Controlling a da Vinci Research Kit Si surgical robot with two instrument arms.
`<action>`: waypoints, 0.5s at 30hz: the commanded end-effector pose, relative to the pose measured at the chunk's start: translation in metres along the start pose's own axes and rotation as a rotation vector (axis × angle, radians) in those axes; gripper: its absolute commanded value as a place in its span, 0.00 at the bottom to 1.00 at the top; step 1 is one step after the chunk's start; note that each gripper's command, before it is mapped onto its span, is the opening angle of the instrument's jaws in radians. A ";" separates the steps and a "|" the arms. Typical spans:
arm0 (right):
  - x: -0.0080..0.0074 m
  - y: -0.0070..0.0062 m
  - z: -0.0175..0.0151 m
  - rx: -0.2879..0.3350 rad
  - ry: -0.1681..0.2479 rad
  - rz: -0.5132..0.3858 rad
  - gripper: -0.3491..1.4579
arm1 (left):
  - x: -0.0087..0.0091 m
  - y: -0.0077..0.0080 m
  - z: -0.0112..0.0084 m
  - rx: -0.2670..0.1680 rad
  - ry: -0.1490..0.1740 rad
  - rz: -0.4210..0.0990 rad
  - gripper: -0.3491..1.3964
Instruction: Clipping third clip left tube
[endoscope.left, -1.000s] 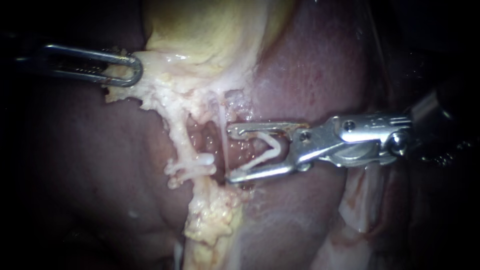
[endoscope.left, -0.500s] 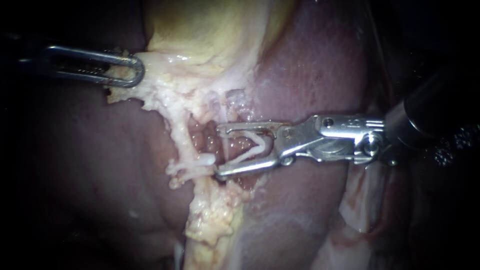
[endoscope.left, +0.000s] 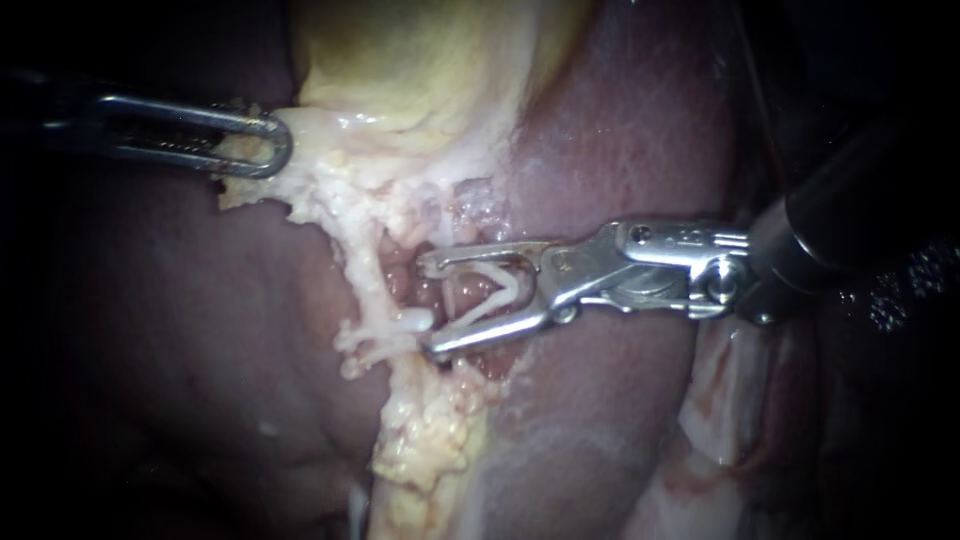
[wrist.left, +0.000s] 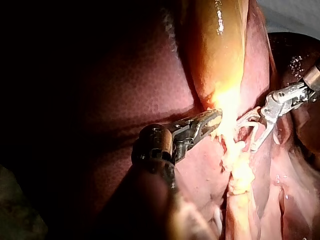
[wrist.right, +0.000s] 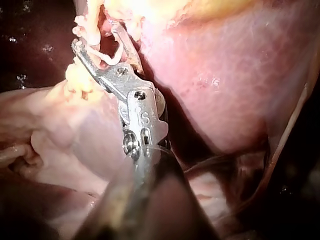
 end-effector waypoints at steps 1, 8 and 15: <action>0.0001 0.0002 0.0004 0.004 0.006 0.000 0.46 | 0.0000 0.0000 0.0000 -0.001 0.001 0.000 0.00; 0.0006 0.0008 0.0025 0.029 0.048 0.013 0.46 | 0.0000 0.0000 0.0000 -0.001 0.001 0.000 0.00; 0.0012 0.0018 0.0050 0.020 0.069 0.030 0.46 | -0.0001 -0.0001 0.0002 -0.002 0.000 0.001 0.00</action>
